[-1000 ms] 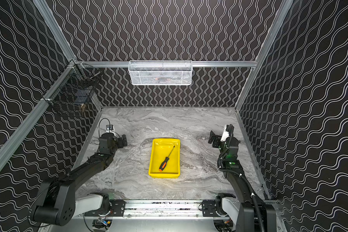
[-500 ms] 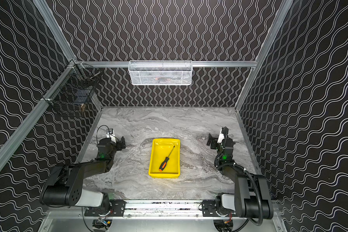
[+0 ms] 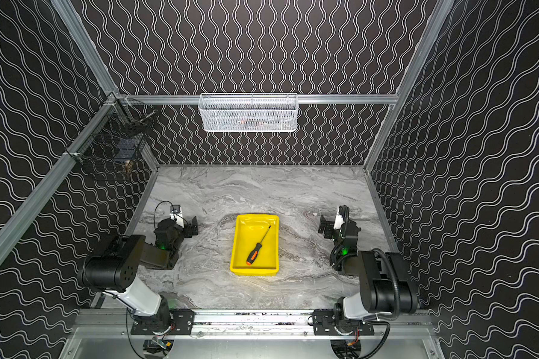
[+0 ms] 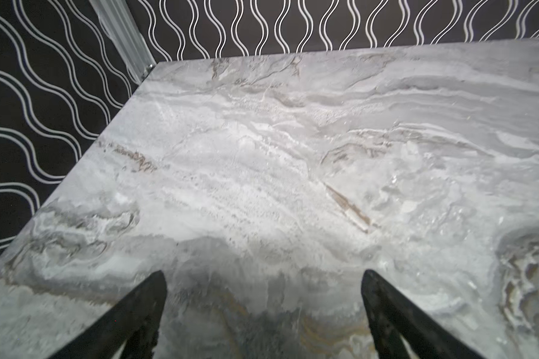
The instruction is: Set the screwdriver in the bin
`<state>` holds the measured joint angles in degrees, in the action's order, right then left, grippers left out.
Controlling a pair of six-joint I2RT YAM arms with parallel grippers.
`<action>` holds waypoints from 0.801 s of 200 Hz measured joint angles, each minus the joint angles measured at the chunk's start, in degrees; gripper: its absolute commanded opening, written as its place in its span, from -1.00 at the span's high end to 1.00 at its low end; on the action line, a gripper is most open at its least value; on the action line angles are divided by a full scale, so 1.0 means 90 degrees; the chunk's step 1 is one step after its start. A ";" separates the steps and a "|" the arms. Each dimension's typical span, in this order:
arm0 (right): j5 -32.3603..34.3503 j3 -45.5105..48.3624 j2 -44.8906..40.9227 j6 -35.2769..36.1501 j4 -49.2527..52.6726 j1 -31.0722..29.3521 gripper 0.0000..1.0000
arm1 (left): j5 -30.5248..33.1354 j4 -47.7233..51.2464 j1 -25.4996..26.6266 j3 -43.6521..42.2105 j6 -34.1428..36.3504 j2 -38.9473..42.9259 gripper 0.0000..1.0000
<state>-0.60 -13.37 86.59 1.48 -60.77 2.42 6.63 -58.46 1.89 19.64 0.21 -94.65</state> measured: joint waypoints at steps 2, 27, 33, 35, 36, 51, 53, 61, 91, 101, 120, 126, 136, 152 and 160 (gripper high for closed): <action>0.0017 0.0041 0.0046 0.0000 -0.0092 0.0000 -0.99 | -0.0032 -0.0002 0.0000 0.0022 0.0015 -0.0007 -0.98; 0.0347 0.0075 0.0126 -0.0097 -0.0364 0.0000 -0.99 | -0.0391 0.0034 0.0007 0.0209 0.0180 -0.0051 -0.98; 0.0391 -0.0019 0.0131 -0.0117 -0.0376 0.0000 -0.99 | -0.0442 0.0061 0.0005 0.0226 0.0185 -0.0058 -0.98; 0.0401 -0.0061 0.0138 -0.0124 -0.0374 0.0000 -0.99 | -0.0457 0.0075 0.0005 0.0231 0.0189 -0.0058 -0.98; 0.0415 -0.0085 0.0143 -0.0126 -0.0374 0.0000 -0.99 | -0.0459 0.0080 0.0005 0.0231 0.0192 -0.0058 -0.98; 0.0488 -0.0189 0.0175 -0.0211 -0.0476 0.0000 -0.99 | -0.0486 0.0117 0.0007 0.0233 0.0228 -0.0066 -0.98; 0.0495 -0.0189 0.0175 -0.0214 -0.0474 0.0000 -0.99 | -0.0500 0.0129 0.0007 0.0233 0.0231 -0.0066 -0.98; 0.0542 -0.0189 0.0185 -0.0214 -0.0464 0.0000 -0.99 | -0.0508 0.0146 0.0010 0.0233 0.0243 -0.0066 -0.98; 0.0678 -0.0189 0.0189 -0.0238 -0.0464 0.0007 -0.99 | -0.0563 0.0172 0.0032 0.0231 0.0323 -0.0063 -0.98; 0.0678 -0.0189 0.0189 -0.0240 -0.0466 0.0007 -0.99 | -0.0573 0.0165 0.0041 0.0221 0.0325 -0.0058 -0.98; 0.0680 -0.0189 0.0189 -0.0240 -0.0466 0.0007 -0.99 | -0.0588 0.0165 0.0044 0.0202 0.0328 -0.0051 -0.98; 0.0680 -0.0189 0.0189 -0.0240 -0.0466 0.0007 -0.99 | -0.0590 0.0170 0.0046 0.0197 0.0328 -0.0051 -0.98; 0.0690 -0.0189 0.0189 -0.0240 -0.0466 0.0007 -0.99 | -0.0590 0.0170 0.0046 0.0197 0.0328 -0.0051 -0.98; 0.0699 -0.0189 0.0189 -0.0240 -0.0466 0.0007 -0.99 | -0.0590 0.0168 0.0046 0.0197 0.0328 -0.0051 -0.98; 0.0697 -0.0189 0.0189 -0.0240 -0.0466 0.0007 -0.99 | -0.0590 0.0168 0.0046 0.0197 0.0328 -0.0051 -0.98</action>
<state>5.67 -15.07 88.29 -0.69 -64.97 2.48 1.32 -56.95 2.31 21.41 3.16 -95.11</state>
